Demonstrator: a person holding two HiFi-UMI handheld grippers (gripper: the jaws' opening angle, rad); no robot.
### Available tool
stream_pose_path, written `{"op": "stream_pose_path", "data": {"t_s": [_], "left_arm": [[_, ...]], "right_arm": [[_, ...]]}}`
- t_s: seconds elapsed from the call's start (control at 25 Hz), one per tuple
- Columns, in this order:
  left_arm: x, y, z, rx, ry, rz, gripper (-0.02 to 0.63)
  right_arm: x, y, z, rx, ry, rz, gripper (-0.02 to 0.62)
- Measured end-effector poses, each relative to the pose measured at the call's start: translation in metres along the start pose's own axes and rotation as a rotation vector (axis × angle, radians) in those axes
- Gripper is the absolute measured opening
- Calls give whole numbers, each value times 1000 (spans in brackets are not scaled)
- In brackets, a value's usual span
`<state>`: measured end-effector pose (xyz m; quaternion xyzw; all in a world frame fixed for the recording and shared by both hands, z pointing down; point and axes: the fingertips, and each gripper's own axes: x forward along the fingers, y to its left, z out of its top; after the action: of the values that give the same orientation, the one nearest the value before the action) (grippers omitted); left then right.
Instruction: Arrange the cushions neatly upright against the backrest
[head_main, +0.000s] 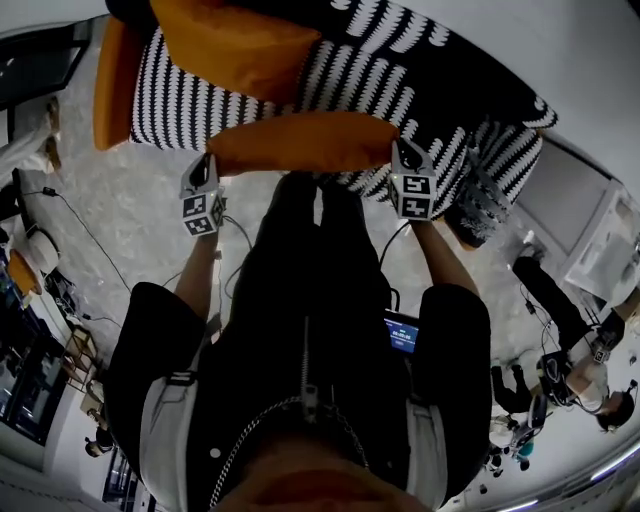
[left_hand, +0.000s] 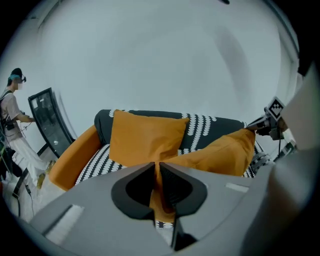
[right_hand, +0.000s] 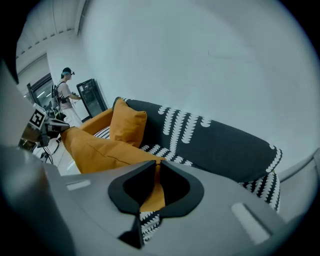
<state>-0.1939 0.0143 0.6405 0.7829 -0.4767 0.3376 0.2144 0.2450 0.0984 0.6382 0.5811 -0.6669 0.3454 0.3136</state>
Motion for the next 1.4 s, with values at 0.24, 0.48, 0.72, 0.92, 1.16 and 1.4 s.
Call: {"op": "stream_pose_path", "data": {"t_s": [0.24,0.48,0.72,0.92,1.16,1.4], "left_arm": [[-8,-51,22,82,-8,-113,37],[23,-114,71,111,-42,-212,37],[64,-182,130,117,-87,-327,37],[106,-227,156,187,-73,-392,37],[146,-261,176,195,-59,-402,38],[184,-280,193,196,-52,-406,38]], "right_arm": [[-48,-30,-15,72,-50,-71,31],[-82,-103,-20,188,-111,-197,31],[-104,-181,-31,339,-161,-338,31],[-102,-235,-37,411,-181,-397,31],[-82,-287,-30,466,-193,-452,31],[-54,-321,-30,499,-177,-485,31]]}}
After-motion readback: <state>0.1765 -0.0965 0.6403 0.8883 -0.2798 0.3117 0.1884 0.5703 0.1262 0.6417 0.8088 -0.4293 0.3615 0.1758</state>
